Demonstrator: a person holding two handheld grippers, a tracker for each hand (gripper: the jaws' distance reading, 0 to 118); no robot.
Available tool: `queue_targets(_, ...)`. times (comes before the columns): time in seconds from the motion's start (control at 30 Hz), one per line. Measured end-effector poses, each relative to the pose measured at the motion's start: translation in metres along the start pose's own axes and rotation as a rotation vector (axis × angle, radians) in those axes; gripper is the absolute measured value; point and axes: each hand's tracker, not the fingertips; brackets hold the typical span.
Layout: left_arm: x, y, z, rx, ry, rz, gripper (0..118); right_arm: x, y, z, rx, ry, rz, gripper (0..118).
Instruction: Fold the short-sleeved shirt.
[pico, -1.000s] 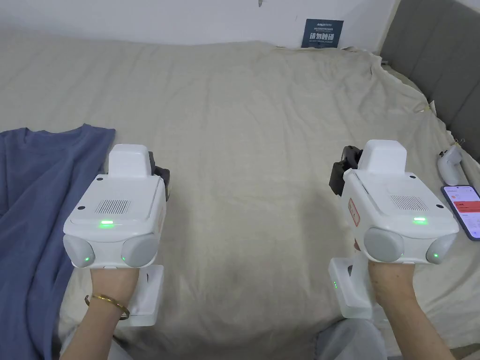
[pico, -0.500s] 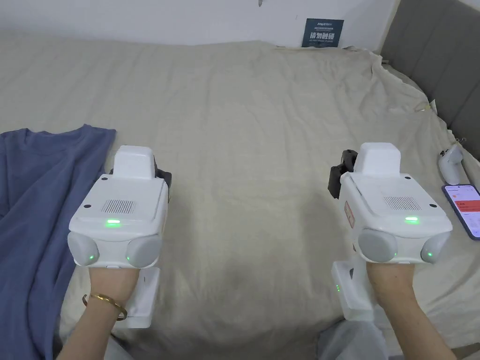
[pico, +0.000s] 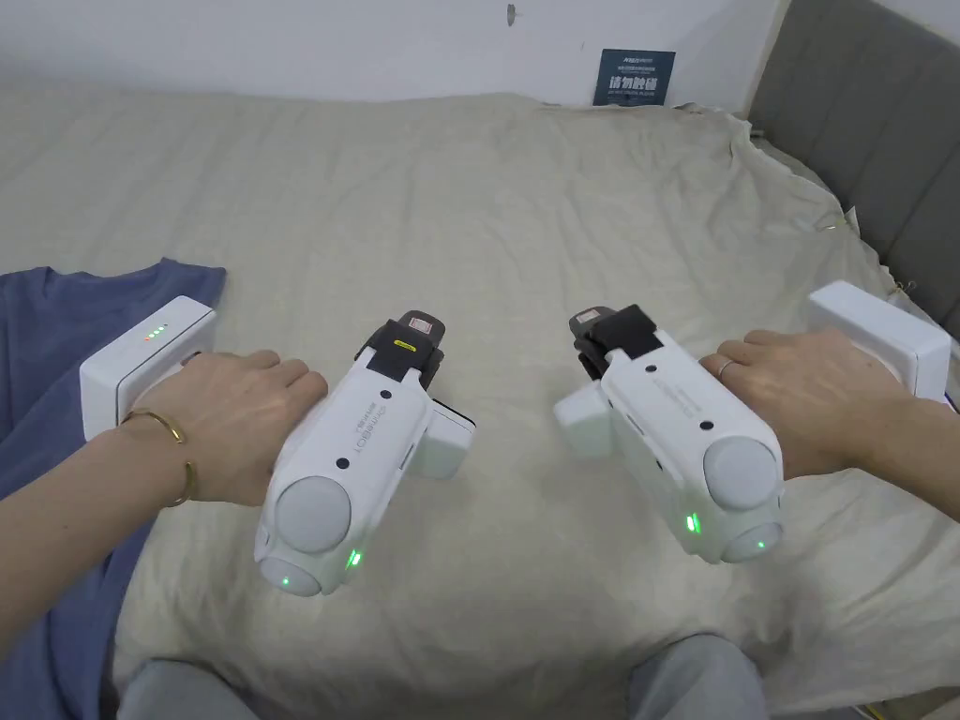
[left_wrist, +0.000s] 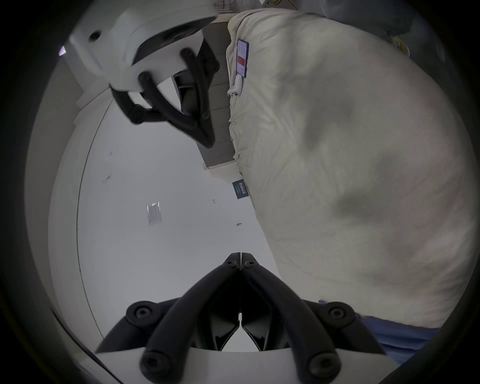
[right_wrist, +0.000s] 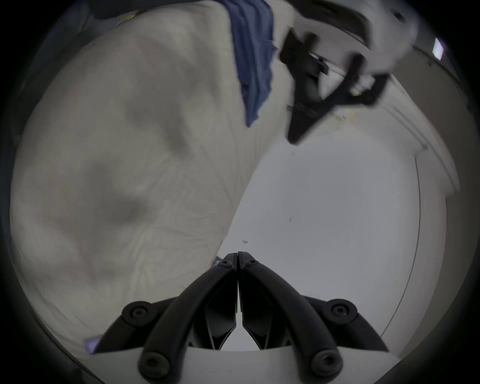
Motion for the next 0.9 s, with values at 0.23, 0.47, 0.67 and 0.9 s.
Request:
queue_targets(0.23, -0.076, -0.053, -0.015, -0.380, 0.126, 1.271, 0, 0.059, -0.054, -0.005, -0.236, -0.076, -1.450, 0)
queue_targets(0.47, -0.062, -0.090, 0.011, -0.394, 0.320, 1.974, 0, 0.026, -0.060, 0.015, -0.252, -0.216, -1.882, 0)
queue_targets(0.67, -0.037, -0.072, 0.025, -0.395, 0.279, 1.919, 0, 0.006, -0.047, 0.022, -0.255, -0.233, -1.866, 0)
queue_targets(0.9, -0.028, -0.056, 0.020, -0.392, 0.217, 1.796, 0, -0.001, -0.043, 0.024, -0.266, -0.207, -1.867, 0)
